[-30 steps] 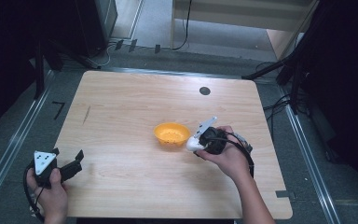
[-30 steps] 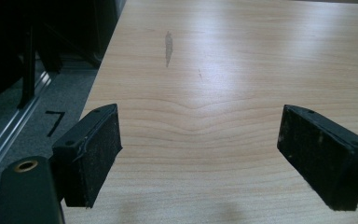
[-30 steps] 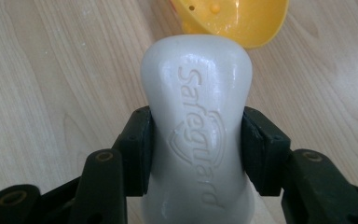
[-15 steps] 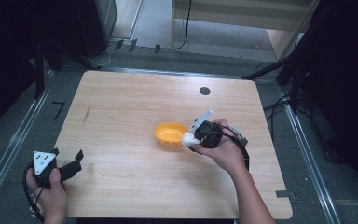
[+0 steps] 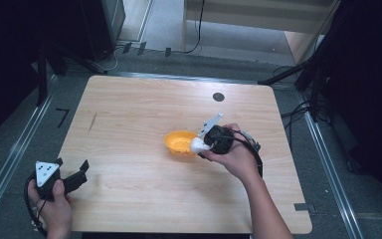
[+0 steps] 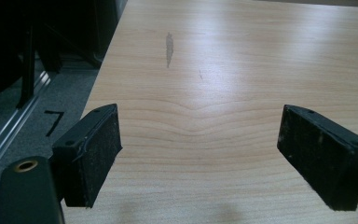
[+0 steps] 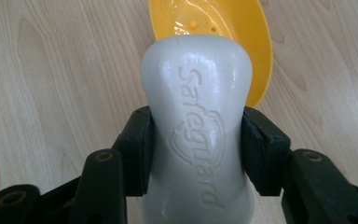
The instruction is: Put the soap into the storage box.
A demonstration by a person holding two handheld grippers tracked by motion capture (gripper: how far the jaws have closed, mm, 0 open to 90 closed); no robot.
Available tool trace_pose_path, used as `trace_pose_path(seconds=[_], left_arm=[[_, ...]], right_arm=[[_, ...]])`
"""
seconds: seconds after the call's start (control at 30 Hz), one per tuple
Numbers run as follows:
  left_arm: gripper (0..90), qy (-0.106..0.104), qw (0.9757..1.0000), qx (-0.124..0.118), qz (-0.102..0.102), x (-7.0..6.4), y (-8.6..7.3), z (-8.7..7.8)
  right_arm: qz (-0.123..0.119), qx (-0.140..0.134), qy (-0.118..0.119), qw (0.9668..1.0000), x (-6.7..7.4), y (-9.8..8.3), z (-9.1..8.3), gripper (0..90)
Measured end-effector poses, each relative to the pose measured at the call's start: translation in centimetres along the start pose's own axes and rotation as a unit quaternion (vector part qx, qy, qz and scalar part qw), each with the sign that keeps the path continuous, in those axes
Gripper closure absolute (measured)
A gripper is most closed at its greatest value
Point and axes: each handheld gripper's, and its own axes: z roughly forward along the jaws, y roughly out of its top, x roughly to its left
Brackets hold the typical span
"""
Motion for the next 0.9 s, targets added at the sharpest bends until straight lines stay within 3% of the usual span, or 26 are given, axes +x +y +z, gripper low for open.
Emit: trace_pose_path(seconds=[0.9], left_arm=[[13.8, -0.002, 1.0000, -0.001, -0.004, 0.1, 0.0, 0.1]], right_arm=[[-0.040, 0.011, 0.008, 0.9991, -0.4, 3.5, 1.2, 50.6]])
